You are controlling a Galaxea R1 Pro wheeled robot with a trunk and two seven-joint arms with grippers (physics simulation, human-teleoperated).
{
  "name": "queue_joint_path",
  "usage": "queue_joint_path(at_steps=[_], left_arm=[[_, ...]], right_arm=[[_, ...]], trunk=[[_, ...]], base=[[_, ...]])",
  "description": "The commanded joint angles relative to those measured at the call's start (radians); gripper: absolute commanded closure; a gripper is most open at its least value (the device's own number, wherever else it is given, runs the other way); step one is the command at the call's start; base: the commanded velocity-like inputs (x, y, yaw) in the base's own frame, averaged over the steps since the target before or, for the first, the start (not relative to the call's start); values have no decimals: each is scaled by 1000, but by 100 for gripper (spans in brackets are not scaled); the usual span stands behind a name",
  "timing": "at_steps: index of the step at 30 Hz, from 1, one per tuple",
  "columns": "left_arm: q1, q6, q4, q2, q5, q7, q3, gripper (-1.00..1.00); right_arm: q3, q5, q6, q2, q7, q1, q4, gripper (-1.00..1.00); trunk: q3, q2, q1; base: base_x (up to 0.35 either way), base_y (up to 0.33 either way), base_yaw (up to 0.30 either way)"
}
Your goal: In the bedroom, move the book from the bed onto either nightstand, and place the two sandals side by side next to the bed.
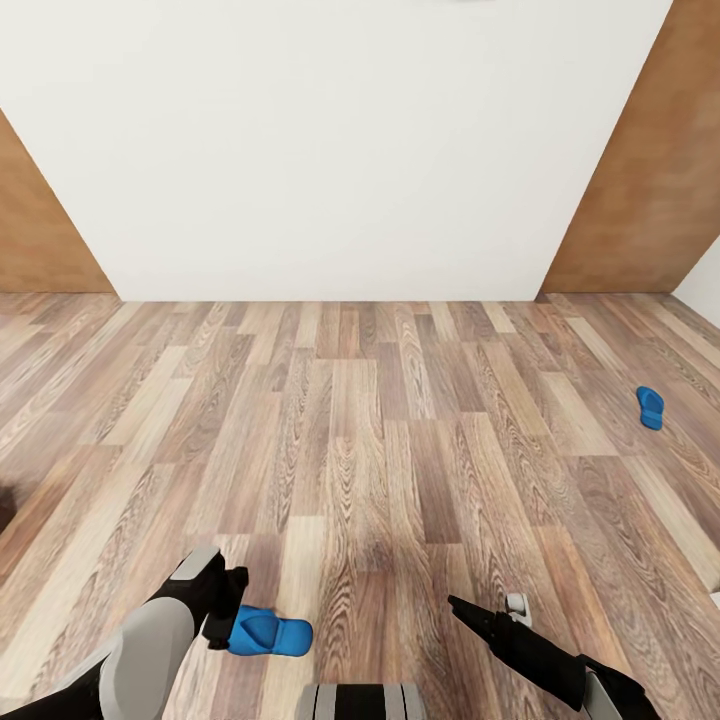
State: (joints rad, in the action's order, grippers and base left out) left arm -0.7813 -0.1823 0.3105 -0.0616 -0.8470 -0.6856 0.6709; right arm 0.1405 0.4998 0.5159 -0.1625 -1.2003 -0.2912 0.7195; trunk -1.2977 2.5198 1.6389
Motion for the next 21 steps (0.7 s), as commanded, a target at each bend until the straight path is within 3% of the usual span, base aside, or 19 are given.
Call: queue_joint_path(at_steps=[1,21], left_arm=[[0,-5,3,-1,-3,-3,1,-100],[-1,-3,3,-2,-2,40,0,-100]], right_arm=[[0,5,9,0,-1,0,0,-100],[1,5,9,0,-1,0,0,-100]], trunk=[[-1,0,0],[-1,0,0]], base=[[0,0,0],[0,0,0]])
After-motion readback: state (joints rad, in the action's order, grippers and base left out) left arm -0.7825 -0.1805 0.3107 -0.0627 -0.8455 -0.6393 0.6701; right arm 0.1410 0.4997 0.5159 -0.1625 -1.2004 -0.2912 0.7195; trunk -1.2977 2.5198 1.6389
